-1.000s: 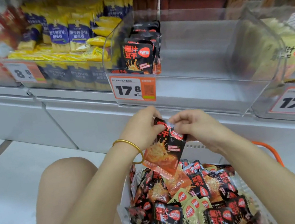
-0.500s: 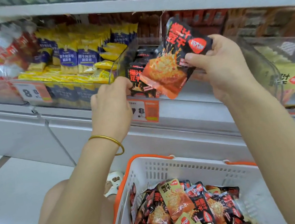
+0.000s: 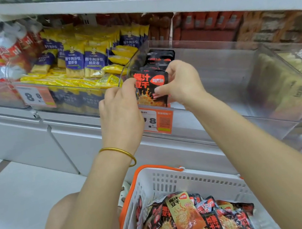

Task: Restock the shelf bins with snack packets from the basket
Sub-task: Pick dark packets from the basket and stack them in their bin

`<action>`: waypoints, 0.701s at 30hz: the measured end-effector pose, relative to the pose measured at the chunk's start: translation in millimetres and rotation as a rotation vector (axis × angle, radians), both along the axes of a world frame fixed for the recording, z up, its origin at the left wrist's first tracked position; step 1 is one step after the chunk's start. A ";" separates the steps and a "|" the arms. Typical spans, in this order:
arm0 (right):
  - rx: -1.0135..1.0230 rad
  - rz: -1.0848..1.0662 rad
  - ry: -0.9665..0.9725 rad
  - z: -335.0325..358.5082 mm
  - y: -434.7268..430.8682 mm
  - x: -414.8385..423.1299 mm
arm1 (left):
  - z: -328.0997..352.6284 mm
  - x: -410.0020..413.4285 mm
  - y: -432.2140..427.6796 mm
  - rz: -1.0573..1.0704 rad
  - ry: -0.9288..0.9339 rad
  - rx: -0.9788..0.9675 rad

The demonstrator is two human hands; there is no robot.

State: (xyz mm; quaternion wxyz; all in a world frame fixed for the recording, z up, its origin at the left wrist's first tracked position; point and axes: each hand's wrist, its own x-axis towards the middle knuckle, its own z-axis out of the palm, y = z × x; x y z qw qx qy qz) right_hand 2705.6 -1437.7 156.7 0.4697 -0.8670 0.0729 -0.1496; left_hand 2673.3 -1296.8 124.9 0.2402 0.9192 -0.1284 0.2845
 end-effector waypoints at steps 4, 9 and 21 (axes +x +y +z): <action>-0.202 0.005 0.101 1.6 13.6 2.8 | -2.6 -4.4 0.0 0.010 0.042 0.048; -0.186 0.001 0.224 5.9 9.5 0.4 | -7.6 -7.2 1.7 -0.022 0.037 0.082; -0.082 -0.061 0.288 0.2 -2.7 -0.2 | -12.3 -21.4 6.4 -0.077 -0.044 -0.093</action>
